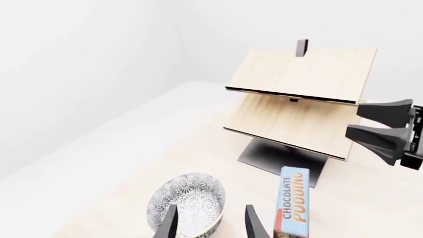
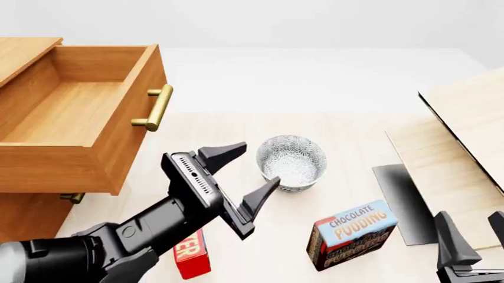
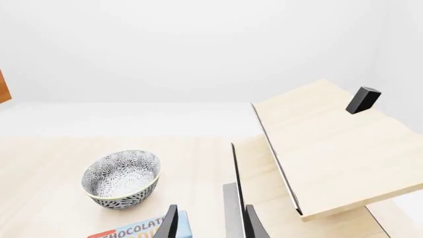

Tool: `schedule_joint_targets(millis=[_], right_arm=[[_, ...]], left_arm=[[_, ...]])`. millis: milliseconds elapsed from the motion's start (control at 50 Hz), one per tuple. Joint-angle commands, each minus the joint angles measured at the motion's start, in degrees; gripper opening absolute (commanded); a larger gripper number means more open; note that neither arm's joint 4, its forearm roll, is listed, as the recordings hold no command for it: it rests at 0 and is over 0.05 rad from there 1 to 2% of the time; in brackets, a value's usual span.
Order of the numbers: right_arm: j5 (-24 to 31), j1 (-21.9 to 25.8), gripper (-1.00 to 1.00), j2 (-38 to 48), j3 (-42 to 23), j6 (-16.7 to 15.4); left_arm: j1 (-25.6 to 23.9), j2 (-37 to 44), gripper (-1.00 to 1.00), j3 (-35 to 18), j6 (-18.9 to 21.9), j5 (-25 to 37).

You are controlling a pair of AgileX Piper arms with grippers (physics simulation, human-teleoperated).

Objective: Close the top drawer of the cabinet.

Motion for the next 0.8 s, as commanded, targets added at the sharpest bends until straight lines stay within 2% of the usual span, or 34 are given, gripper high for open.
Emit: schedule_joint_targets(millis=[20, 500, 740, 760, 800], right_arm=[[0.0, 0.0, 1.00, 0.0, 0.0, 0.0], [0.0, 0.0, 1.00, 0.0, 0.0, 0.0], [0.0, 0.0, 1.00, 0.0, 0.0, 0.0], [0.0, 0.0, 1.00, 0.0, 0.0, 0.0], [0.0, 0.0, 1.00, 0.0, 0.0, 0.0]], left_arm=[[0.5, 0.7, 1.00, -0.3, -0.3, -0.3], [5.7, 0.8, 1.00, -0.6, -2.1, -1.1], [6.7, 0.2, 1.00, -0.4, -2.5, -0.9], [11.6, -1.5, 1.00, 0.3, -6.5, -0.3], [12.4, -1.7, 1.00, 0.4, -7.1, -0.2]])
